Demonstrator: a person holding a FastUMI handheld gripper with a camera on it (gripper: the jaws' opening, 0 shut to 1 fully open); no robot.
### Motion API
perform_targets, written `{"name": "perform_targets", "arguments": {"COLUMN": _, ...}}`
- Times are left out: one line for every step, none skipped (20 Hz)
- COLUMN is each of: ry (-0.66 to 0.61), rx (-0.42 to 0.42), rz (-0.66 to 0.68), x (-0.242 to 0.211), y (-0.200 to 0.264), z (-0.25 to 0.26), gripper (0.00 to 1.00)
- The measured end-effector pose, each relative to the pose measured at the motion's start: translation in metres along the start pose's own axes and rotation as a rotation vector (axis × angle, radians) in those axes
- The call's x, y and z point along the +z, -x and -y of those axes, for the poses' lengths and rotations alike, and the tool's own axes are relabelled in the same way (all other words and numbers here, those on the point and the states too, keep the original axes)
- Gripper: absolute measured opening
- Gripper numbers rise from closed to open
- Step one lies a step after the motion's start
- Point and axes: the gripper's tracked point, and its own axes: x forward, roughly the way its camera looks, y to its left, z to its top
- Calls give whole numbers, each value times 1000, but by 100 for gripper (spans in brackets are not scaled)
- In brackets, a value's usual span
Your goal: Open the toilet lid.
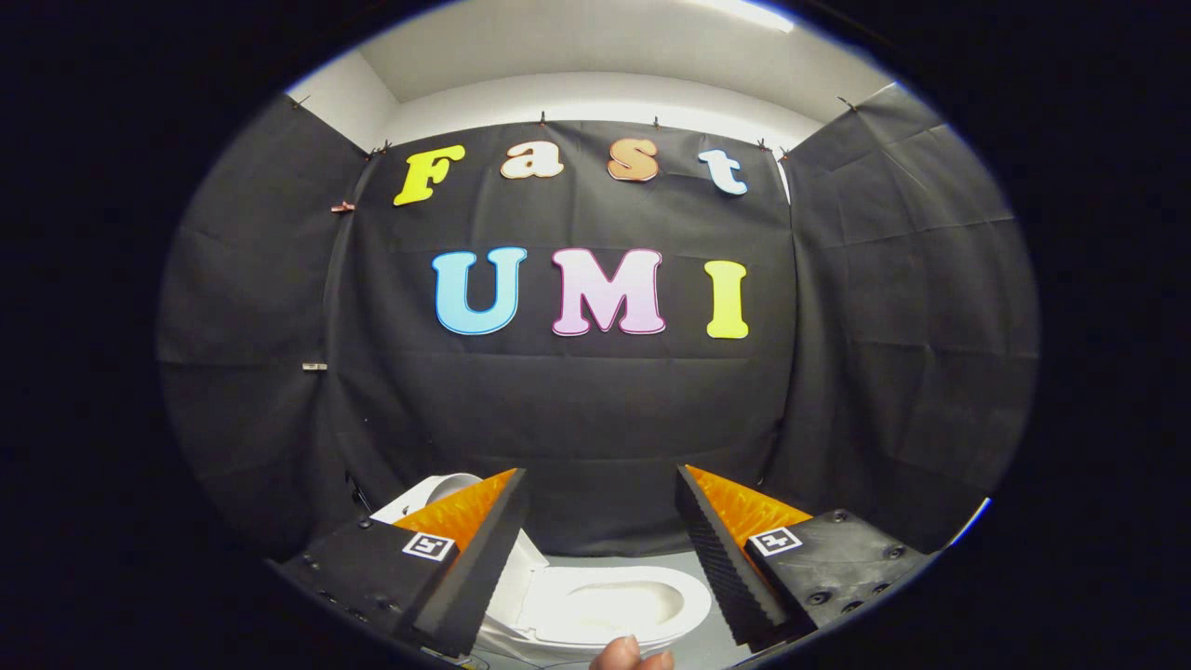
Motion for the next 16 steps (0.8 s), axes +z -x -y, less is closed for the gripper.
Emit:
{"name": "perform_targets", "arguments": {"ry": 4, "rx": -7, "rz": 11, "x": 1, "y": 3, "z": 8, "gripper": 99}}
{"name": "perform_targets", "arguments": {"ry": 10, "rx": -15, "rz": 20, "x": 2, "y": 9, "z": 15, "gripper": 99}}
{"name": "perform_targets", "arguments": {"ry": 18, "rx": -22, "rz": 31, "x": 3, "y": 11, "z": 23, "gripper": 99}}
{"name": "perform_targets", "arguments": {"ry": 26, "rx": -29, "rz": 29, "x": 3, "y": 15, "z": 30, "gripper": 99}}
{"name": "perform_targets", "arguments": {"ry": 22, "rx": -31, "rz": 30, "x": 4, "y": 20, "z": 36, "gripper": 99}}
{"name": "perform_targets", "arguments": {"ry": 13, "rx": -39, "rz": 29, "x": 5, "y": 24, "z": 42, "gripper": 99}}
{"name": "perform_targets", "arguments": {"ry": -1, "rx": -41, "rz": 40, "x": 8, "y": 30, "z": 47, "gripper": 99}}
{"name": "perform_targets", "arguments": {"ry": -7, "rx": -32, "rz": 57, "x": 15, "y": 33, "z": 50, "gripper": 99}}
{"name": "perform_targets", "arguments": {"ry": -14, "rx": -41, "rz": 65, "x": 16, "y": 37, "z": 57, "gripper": 98}}
{"name": "perform_targets", "arguments": {"ry": -20, "rx": -51, "rz": 74, "x": 18, "y": 40, "z": 66, "gripper": 98}}
{"name": "perform_targets", "arguments": {"ry": -28, "rx": -63, "rz": 78, "x": 19, "y": 42, "z": 72, "gripper": 98}}
{"name": "perform_targets", "arguments": {"ry": -41, "rx": -71, "rz": 82, "x": 21, "y": 43, "z": 78, "gripper": 98}}
{"name": "perform_targets", "arguments": {"ry": -58, "rx": -76, "rz": 92, "x": 25, "y": 47, "z": 81, "gripper": 98}}
{"name": "perform_targets", "arguments": {"ry": -75, "rx": -76, "rz": 105, "x": 30, "y": 48, "z": 83, "gripper": 99}}
{"name": "perform_targets", "arguments": {"ry": -83, "rx": -78, "rz": 110, "x": 33, "y": 49, "z": 85, "gripper": 99}}
{"name": "perform_targets", "arguments": {"ry": -80, "rx": -80, "rz": 111, "x": 33, "y": 49, "z": 86, "gripper": 98}}
